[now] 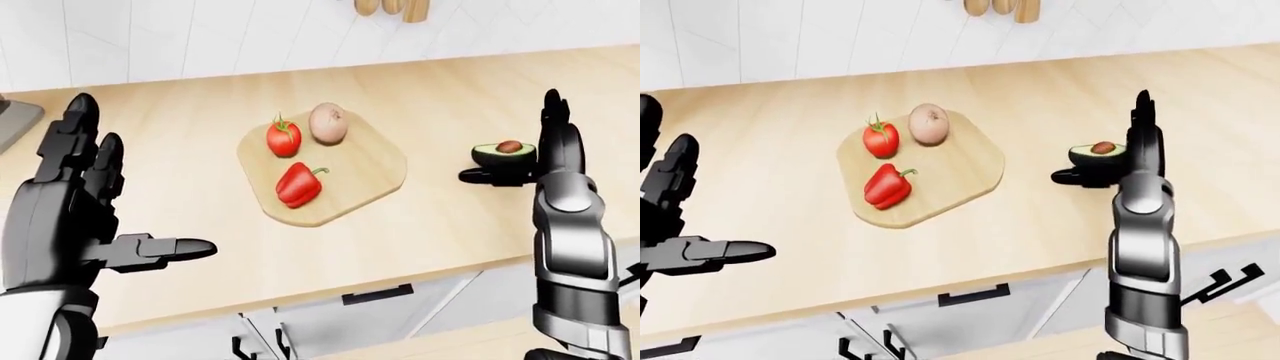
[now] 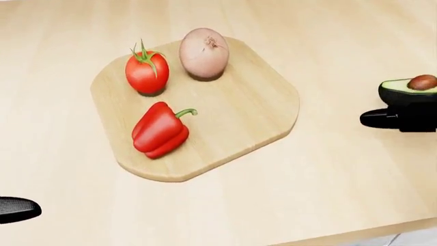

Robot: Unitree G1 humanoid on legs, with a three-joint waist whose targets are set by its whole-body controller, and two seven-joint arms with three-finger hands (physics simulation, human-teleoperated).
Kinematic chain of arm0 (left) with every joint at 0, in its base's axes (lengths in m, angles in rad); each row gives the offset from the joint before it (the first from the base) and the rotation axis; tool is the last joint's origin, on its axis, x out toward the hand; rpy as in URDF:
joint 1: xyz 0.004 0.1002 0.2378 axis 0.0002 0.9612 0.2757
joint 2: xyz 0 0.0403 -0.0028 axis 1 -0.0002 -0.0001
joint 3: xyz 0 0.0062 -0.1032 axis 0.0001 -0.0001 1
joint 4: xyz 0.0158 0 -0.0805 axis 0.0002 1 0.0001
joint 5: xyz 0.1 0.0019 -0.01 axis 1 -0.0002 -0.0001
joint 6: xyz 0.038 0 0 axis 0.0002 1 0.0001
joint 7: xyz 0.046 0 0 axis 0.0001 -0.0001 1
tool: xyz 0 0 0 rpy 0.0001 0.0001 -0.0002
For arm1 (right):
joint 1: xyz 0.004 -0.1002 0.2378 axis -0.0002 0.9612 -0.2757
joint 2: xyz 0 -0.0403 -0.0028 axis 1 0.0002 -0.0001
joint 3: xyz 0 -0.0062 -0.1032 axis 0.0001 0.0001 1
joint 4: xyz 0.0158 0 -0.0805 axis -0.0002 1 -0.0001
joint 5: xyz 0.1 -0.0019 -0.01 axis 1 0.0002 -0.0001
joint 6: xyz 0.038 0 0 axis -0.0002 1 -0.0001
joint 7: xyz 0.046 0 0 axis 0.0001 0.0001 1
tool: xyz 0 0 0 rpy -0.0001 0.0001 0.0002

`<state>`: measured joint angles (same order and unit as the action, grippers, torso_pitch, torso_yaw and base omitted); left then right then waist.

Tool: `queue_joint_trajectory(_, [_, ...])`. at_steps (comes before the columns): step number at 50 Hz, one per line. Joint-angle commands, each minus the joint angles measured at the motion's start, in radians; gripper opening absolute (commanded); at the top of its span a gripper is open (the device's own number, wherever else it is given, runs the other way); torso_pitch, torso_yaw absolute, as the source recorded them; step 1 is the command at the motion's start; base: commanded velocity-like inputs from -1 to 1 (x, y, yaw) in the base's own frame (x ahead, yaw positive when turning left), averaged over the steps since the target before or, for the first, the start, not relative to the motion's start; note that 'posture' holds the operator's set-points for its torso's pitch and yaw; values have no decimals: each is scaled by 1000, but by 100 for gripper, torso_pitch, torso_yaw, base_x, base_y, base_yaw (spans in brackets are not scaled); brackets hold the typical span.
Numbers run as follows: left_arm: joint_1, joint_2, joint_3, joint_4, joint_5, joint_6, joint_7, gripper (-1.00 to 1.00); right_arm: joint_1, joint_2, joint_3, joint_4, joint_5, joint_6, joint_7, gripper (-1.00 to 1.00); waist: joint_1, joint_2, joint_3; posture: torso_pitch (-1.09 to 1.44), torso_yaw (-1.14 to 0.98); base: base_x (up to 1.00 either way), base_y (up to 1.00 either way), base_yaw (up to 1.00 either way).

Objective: Place the avocado, onion, tomato and bell pepper on the cutting board.

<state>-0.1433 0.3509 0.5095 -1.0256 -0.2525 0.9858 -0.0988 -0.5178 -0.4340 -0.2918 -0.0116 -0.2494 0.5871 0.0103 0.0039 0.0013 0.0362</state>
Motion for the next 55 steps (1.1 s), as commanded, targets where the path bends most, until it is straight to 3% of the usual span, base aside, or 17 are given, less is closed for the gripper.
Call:
queue_joint_trajectory(1, [-14,13,11,-22,2,-30,4,100,-32,-19,-14,-38,-7,-28,-10,100,1,-3,-21,0,0,0,0,0])
queue_joint_trajectory(13, [0,35,31,-22,-47,-37,27,100,-6,-14,-22,-32,1,-43,-24,100,1,-2,-21,0,0,0,0,0])
queue_joint_trajectory(25, [-1,32,19,-22,-38,-38,32,100,6,-21,-29,-20,7,-52,-28,100,1,-3,-21,0,0,0,0,0])
queue_joint_trajectory(27, [-2,33,22,-22,-40,-37,32,100,4,-21,-29,-16,6,-53,-28,84,1,-3,-21,0,0,0,0,0])
queue_joint_trajectory(36, [15,49,35,-22,-73,-48,51,100,-16,-32,-26,11,8,-56,-29,52,0,-3,-21,0,0,0,0,0])
queue_joint_trajectory(44, [36,81,55,-22,-136,-62,92,100,-21,-36,-21,-2,0,-42,-17,36,0,-1,-20,0,0,0,0,0])
queue_joint_trajectory(55, [28,94,55,-22,-145,-53,106,100,-21,-26,-15,-13,-11,-39,-4,9,0,0,-19,0,0,0,0,0])
